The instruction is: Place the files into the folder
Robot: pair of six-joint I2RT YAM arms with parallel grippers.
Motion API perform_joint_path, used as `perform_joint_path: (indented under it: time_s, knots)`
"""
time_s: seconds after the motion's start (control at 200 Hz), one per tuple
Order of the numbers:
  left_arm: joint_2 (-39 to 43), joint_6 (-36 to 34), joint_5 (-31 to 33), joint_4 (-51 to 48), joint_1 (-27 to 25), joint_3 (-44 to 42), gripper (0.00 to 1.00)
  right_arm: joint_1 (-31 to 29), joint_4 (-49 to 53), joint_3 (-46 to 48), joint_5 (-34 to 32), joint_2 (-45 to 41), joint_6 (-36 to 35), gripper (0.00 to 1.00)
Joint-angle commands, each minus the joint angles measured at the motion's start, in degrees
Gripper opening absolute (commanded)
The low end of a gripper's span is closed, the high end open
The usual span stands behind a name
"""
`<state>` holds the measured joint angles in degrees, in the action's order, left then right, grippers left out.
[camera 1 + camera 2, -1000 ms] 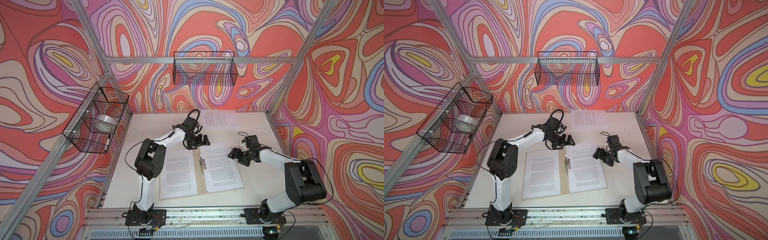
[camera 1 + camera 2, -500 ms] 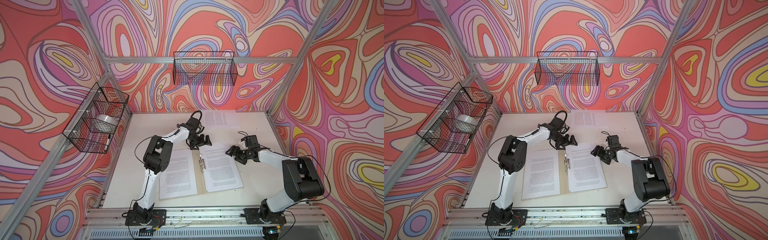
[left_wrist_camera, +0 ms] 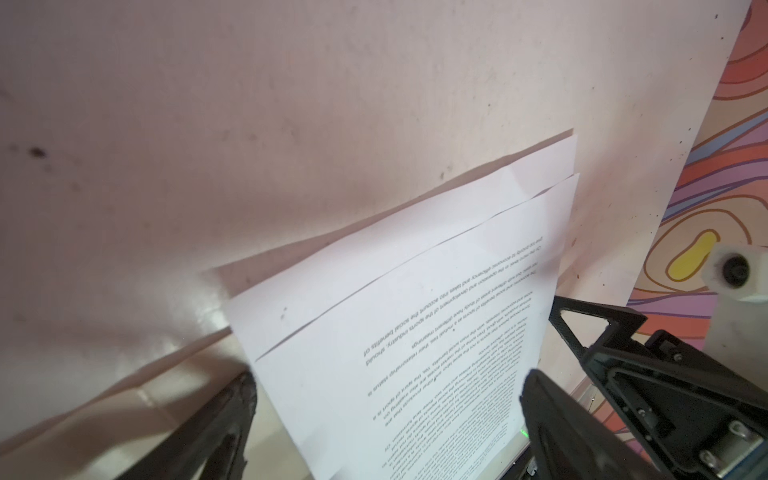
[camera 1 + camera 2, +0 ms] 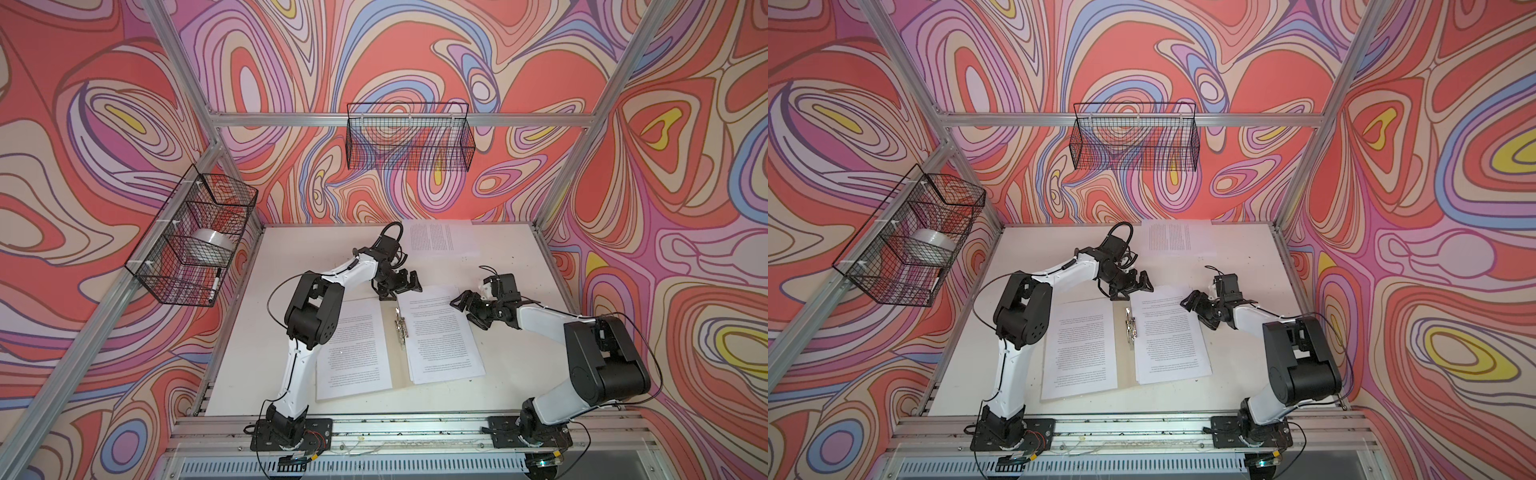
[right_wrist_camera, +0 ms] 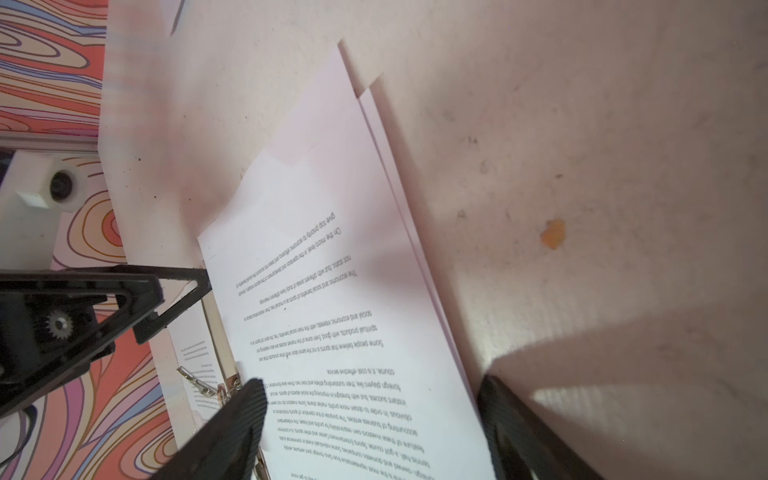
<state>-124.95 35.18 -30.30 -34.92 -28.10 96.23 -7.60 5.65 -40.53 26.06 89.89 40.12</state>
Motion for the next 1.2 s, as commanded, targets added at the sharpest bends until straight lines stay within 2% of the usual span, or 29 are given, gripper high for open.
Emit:
perform_joint_path:
  time_s: [0.0, 0.105, 0.225, 0.446, 0.741, 0.871, 0.946, 1.026, 1.197]
  knots:
    - [6.6, 0.47, 0.95, -0.66, 2.5, -3.95, 1.0, -0.27, 4.08, 1.42, -3.39, 0.85, -0.46, 0.85]
    - [12.05, 1.0, -0.63, 1.68, 4.21, -9.89, 1.0, -0.23, 4.15, 1.15, -3.15, 1.11, -1.09, 0.85]
    - [16.19, -0.56, 2.11, 1.23, 4.68, -16.48, 1.0, -0.23, 4.18, 0.92, -2.04, 1.23, -1.81, 0.85]
    - [16.08, -0.93, 0.48, 4.42, 4.55, -23.62, 1.0, -1.12, 7.83, -0.98, -3.32, -0.08, -5.78, 0.84]
    - [12.51, -1.2, 1.07, 4.92, 4.61, -24.22, 1.0, -3.8, 8.76, -3.54, -2.97, 1.37, -7.18, 0.84]
    - [12.13, -1.2, 0.99, 5.2, 4.55, -24.41, 1.0, -5.68, 10.64, -4.67, -7.28, 0.8, -8.0, 0.83]
    - [11.82, -1.19, 0.86, 5.6, 4.57, -24.66, 1.0, -6.31, 10.25, -5.2, -6.65, 1.34, -8.28, 0.84]
    - [11.22, -1.51, 0.95, 5.32, 4.63, -24.3, 1.0, -6.83, 9.45, -5.53, -5.08, 2.93, -7.33, 0.83]
    - [11.26, -2.55, 2.67, 3.77, 4.8, -23.74, 1.0, -8.59, 6.91, -2.99, -6.08, 2.95, -2.8, 0.83]
